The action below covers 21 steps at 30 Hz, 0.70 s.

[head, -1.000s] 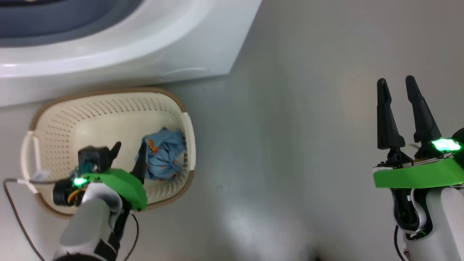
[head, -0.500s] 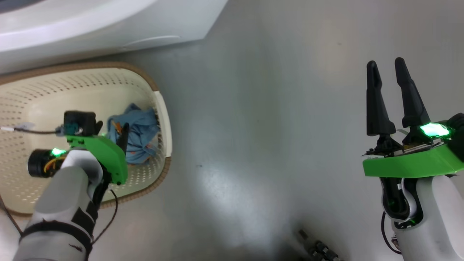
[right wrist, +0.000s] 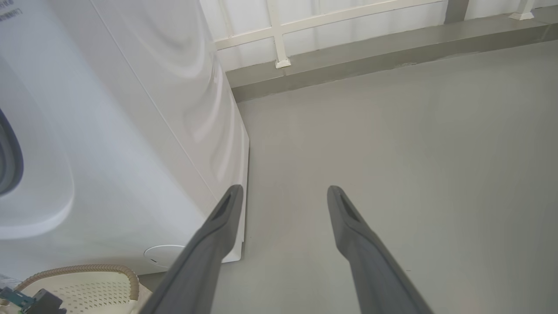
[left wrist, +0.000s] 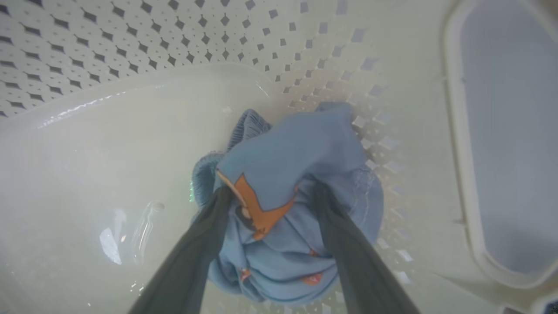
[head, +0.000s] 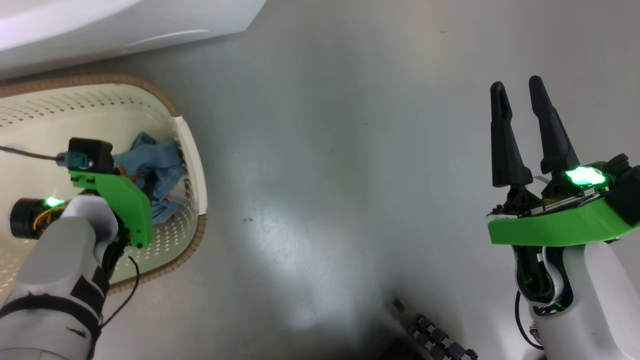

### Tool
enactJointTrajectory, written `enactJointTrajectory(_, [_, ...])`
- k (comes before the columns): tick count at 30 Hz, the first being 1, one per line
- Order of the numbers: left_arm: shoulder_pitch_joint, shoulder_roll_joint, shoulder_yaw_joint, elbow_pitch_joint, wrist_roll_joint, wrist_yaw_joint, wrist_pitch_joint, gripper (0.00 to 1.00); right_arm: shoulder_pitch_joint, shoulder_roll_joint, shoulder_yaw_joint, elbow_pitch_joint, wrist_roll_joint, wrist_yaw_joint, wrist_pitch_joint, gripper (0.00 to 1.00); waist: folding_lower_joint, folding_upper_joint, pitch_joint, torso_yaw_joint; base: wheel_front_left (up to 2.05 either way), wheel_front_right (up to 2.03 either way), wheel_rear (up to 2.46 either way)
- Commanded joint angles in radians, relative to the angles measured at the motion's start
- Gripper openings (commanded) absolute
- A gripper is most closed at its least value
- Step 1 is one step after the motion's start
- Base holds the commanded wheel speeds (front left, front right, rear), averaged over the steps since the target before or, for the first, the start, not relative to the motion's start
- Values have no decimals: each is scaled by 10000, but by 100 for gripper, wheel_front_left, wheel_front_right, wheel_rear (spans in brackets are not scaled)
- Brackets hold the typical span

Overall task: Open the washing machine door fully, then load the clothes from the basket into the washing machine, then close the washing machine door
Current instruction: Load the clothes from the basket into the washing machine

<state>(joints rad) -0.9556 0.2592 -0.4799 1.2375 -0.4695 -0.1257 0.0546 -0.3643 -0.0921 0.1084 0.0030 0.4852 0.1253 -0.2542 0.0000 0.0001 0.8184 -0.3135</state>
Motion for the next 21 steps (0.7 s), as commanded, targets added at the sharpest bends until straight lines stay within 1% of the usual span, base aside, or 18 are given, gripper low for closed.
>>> enactJointTrajectory(1, [3,387,-78,-128,-218,-49,176,100,61,-20,222,-263,93,54,-76,100,0,-1,86,-110,0,0,0])
enactJointTrajectory(4, [-18,511,-364,-185,-453,-49,382,100,48,6,243,-263,102,54,-76,100,0,-1,123,-169,0,0,0])
enactJointTrajectory(5, [-15,542,-461,-181,-518,-49,451,96,50,15,250,-259,102,54,-76,100,0,-1,125,-184,0,0,0])
enactJointTrajectory(7, [-3,589,-649,-207,-650,-49,526,29,51,28,262,-249,103,54,-76,100,0,-1,127,-205,0,0,0])
enactJointTrajectory(8, [-3,618,-719,-208,-718,-49,526,0,47,33,267,-241,103,54,-76,100,0,-1,124,-212,0,0,0])
enactJointTrajectory(14, [-24,656,-1020,-194,-1041,-50,490,0,9,27,214,-195,96,54,-76,100,0,-1,70,-194,0,0,0])
enactJointTrajectory(21, [88,546,-1249,-197,-1573,-50,-26,0,2,-20,135,-161,47,54,-76,100,0,-1,-363,29,0,0,0])
